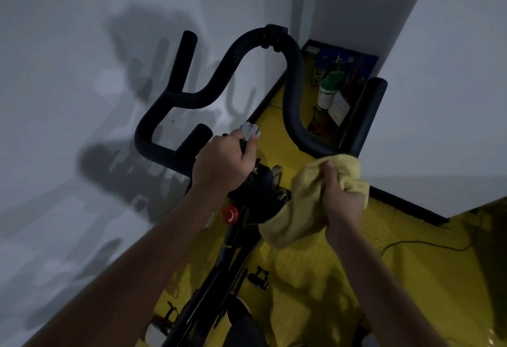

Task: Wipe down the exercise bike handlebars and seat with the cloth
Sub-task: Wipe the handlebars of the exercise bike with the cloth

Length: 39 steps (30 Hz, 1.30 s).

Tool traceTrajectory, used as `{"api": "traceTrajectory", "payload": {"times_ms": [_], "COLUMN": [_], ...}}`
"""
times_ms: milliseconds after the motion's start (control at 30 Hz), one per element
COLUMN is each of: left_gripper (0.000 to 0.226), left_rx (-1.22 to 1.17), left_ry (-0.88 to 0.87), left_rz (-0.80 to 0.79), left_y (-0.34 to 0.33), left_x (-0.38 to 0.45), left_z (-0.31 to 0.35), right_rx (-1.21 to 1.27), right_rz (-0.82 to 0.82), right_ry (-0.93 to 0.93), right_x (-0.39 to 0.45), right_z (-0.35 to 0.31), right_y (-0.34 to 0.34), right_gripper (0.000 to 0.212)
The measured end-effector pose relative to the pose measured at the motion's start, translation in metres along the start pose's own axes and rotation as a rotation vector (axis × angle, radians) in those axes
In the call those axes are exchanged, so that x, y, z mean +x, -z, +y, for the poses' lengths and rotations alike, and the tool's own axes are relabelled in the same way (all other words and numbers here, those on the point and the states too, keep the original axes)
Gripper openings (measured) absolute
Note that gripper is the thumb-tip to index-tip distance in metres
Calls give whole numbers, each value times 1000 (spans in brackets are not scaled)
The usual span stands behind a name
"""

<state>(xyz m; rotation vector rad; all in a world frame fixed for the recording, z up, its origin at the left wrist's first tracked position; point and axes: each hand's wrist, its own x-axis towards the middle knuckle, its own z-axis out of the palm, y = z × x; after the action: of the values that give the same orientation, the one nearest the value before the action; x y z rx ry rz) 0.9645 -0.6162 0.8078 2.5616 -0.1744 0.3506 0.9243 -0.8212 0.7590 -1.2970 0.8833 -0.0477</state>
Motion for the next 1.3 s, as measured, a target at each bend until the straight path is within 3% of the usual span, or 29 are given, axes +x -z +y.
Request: {"api": "traceTrajectory", "payload": {"times_ms": [133, 233, 333, 467, 533, 633, 800, 967, 1100, 1233, 1300], "left_gripper": [47, 46, 47, 47, 46, 45, 42, 43, 45, 47, 48], "left_rx": [74, 113, 92, 112, 151, 190, 188, 169, 125, 91, 78], "left_ry": [-5, 15, 21, 63, 93, 130, 184, 187, 192, 211, 208], "left_rz": [46, 83, 133, 169, 172, 154, 156, 157, 160, 158, 166], "left_y": [-3, -6, -8, -10, -12, -13, -13, -13, -13, -13, -12], "left_x": [-1, -1, -3, -3, -5, -6, -6, -6, -7, -7, -7], "left_z": [0, 0, 0, 1, 2, 4, 6, 6, 6, 7, 8], "right_rx": [-280, -346, -275, -234, -229, -216, -129, 68, 223, 396, 460], "right_rz": [-118, -128, -24, 75, 69, 82, 100, 136, 211, 227, 201], "right_ry": [243, 366, 426, 455, 387, 239, 184, -33, -151, -299, -372], "right_x": [23, 41, 60, 63, 52, 31, -5, -30, -52, -84, -95], "right_z": [-22, -48, -80, -80, -68, -44, -8, 18, 30, 40, 40], "right_y": [6, 2, -12, -22, -15, -5, -2, -9, -20, -49, -61], "right_gripper": [46, 55, 37, 58, 47, 55, 57, 44, 53, 32, 38]}}
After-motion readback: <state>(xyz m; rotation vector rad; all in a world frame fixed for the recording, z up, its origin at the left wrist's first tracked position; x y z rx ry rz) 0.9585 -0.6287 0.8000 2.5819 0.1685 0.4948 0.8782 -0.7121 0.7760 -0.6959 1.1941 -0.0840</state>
